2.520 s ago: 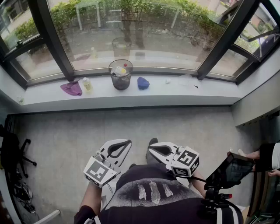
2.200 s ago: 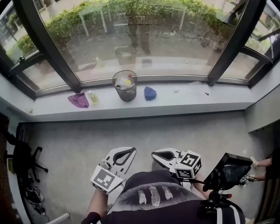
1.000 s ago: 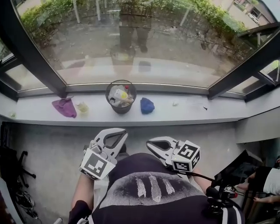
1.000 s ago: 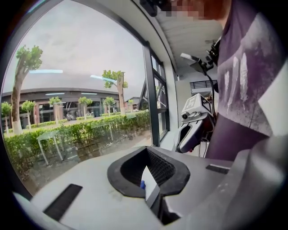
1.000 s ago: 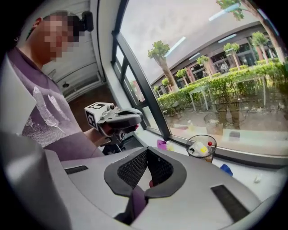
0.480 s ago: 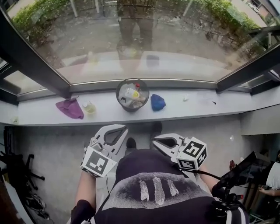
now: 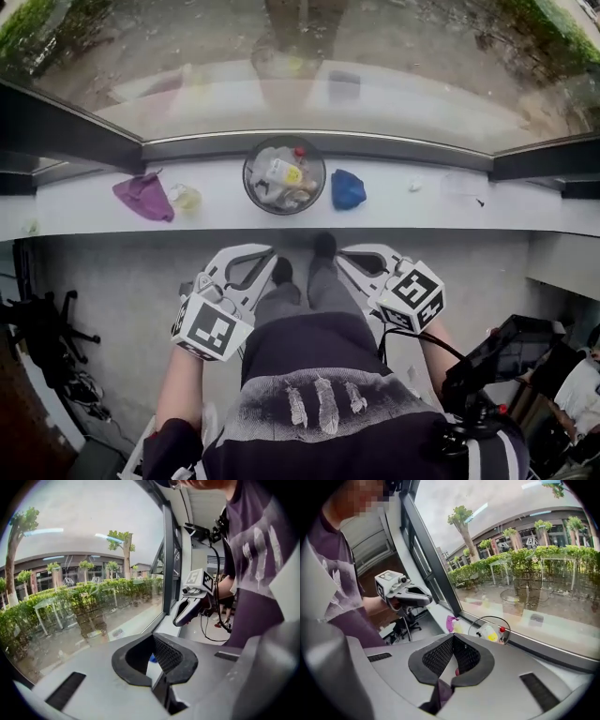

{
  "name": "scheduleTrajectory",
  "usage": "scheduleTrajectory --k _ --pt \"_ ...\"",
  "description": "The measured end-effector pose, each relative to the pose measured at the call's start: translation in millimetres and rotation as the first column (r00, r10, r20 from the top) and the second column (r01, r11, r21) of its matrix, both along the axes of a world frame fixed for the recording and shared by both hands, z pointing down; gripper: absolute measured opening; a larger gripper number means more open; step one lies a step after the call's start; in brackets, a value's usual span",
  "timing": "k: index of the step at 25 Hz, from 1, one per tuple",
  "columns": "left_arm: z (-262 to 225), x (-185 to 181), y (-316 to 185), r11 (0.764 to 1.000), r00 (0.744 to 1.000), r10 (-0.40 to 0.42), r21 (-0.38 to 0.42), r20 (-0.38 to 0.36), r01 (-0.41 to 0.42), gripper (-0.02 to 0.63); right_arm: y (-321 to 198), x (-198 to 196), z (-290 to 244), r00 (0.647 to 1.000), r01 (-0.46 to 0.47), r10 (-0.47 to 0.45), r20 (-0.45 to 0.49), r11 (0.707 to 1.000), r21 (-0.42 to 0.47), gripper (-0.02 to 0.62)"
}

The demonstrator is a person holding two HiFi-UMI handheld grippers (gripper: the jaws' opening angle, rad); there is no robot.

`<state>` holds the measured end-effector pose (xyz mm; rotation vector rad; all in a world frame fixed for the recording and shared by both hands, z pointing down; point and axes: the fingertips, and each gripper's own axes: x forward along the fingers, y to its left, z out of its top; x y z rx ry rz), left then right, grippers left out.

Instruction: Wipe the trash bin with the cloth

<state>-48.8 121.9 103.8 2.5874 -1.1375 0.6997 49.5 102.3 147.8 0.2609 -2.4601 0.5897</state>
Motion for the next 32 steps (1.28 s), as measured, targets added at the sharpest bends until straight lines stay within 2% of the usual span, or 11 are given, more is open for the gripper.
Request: scheduleTrajectory --k 5,7,9,11,14,16,20,25,28,31,32 --pt "61 31 -32 0.993 0.997 0.069 -0.102 0.047 -0.064 -0.012 -54 21 96 0.995 0.032 -0.029 -0.095 0.999 0.033 -0.002" --pt "86 40 -36 0.988 0.997 0.069 -0.138 0.033 -0.064 -0.012 -66 28 138 0.988 0.052 -0.046 -0.147 0.998 0.035 -0.002" --pt "111 43 -40 0.982 0.998 0.06 -0.179 0.006 -0.058 -0.011 -77 33 178 0.977 0.071 -0.065 -0.202 0.997 0.025 0.126" --pt "133 43 -46 0.978 0.998 0.066 -0.2 0.011 -0.063 -0.012 -92 38 212 0.962 0.091 -0.074 -0.261 0.995 0.051 0.149" --pt "160 41 -54 0.977 0.997 0.069 -0.203 0.023 -0.063 -0.012 -108 47 259 0.933 0.135 -0.093 -0.348 0.986 0.099 0.23" --pt "174 39 -58 0.978 0.998 0.069 -0.199 0.013 -0.065 -0.012 -115 53 292 0.911 0.159 -0.106 -0.398 0.982 0.104 0.277" --pt "198 35 -59 0.978 0.997 0.074 -0.198 0.004 -0.072 -0.012 -129 67 364 0.858 0.191 -0.116 -0.5 0.977 0.1 0.33" --pt "223 31 -52 0.977 0.999 0.044 -0.209 -0.032 -0.05 -0.012 -158 83 445 0.788 0.171 -0.089 -0.609 0.982 0.078 0.337" --pt "235 31 -47 0.974 0.999 0.025 -0.224 -0.044 -0.034 -0.012 -163 92 483 0.743 0.208 -0.132 -0.657 0.977 0.038 0.337" --pt "240 32 -41 0.971 0.998 0.011 -0.236 -0.061 -0.025 -0.012 -158 92 497 0.732 0.233 -0.192 -0.654 0.972 -0.025 0.333" --pt "241 32 -40 0.971 0.998 0.01 -0.236 -0.063 -0.025 -0.012 -156 91 498 0.731 0.229 -0.208 -0.65 0.972 -0.054 0.311"
